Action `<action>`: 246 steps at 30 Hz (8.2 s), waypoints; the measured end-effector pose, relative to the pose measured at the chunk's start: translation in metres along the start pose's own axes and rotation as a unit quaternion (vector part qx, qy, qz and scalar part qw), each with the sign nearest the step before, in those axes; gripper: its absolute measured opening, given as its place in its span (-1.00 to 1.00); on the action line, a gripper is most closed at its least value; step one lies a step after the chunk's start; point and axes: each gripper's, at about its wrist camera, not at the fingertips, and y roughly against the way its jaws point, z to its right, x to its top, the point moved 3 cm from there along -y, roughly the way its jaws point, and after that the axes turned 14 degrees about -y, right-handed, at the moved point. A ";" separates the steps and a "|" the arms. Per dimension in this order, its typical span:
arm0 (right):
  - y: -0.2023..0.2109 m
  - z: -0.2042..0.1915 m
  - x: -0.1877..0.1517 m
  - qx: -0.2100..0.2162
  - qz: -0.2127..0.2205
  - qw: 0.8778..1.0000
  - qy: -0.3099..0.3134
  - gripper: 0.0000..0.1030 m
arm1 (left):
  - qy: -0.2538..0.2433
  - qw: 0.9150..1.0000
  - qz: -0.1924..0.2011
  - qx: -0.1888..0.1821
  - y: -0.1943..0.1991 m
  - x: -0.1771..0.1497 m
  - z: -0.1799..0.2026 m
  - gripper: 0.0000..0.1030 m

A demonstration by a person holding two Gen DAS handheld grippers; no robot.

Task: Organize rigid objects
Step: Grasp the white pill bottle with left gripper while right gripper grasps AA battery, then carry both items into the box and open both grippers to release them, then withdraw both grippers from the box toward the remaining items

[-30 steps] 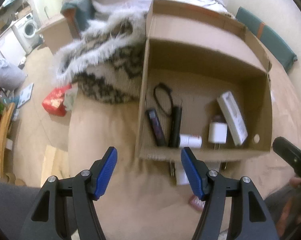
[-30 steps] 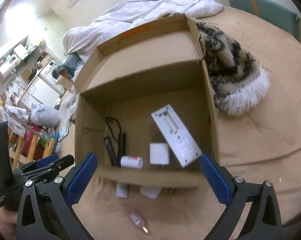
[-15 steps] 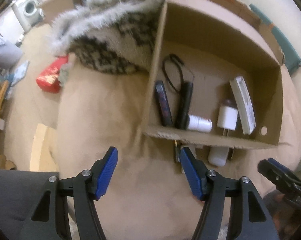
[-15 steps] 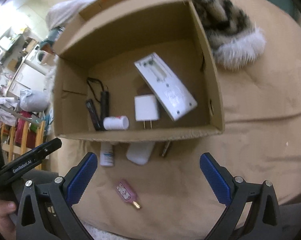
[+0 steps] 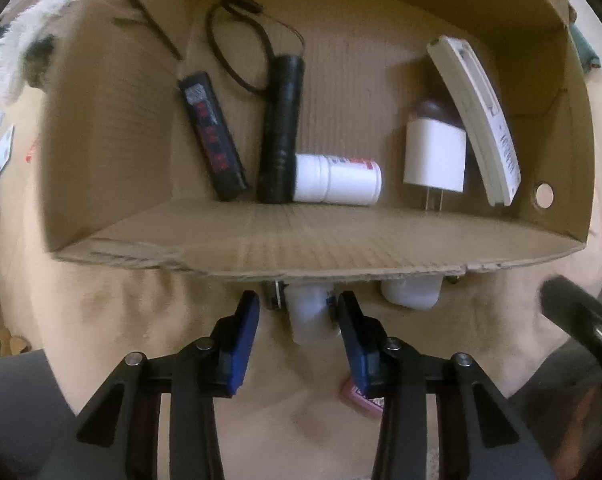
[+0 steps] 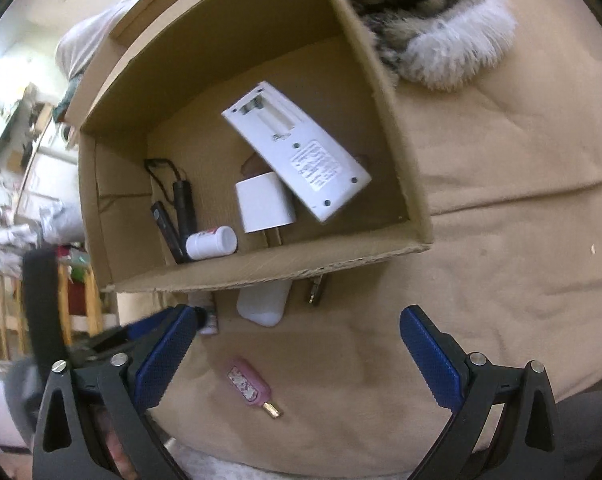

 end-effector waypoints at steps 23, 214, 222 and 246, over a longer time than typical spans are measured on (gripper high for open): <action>-0.084 -0.023 0.016 -0.124 -0.022 0.991 0.043 -0.41 | 0.009 0.999 -0.028 0.020 -0.006 -0.014 -0.006 -0.53; 0.044 -0.028 -0.012 0.096 0.050 0.993 0.045 0.47 | 0.087 0.988 0.104 0.067 0.091 -0.041 -0.068 0.12; 0.023 -0.025 -0.012 0.089 0.010 0.996 0.026 0.47 | 0.048 0.998 0.010 0.044 0.035 -0.030 -0.050 -0.01; -0.088 -0.045 -0.003 -0.053 -0.057 0.995 0.055 0.47 | 0.014 0.996 0.006 0.089 -0.004 0.013 -0.026 -0.82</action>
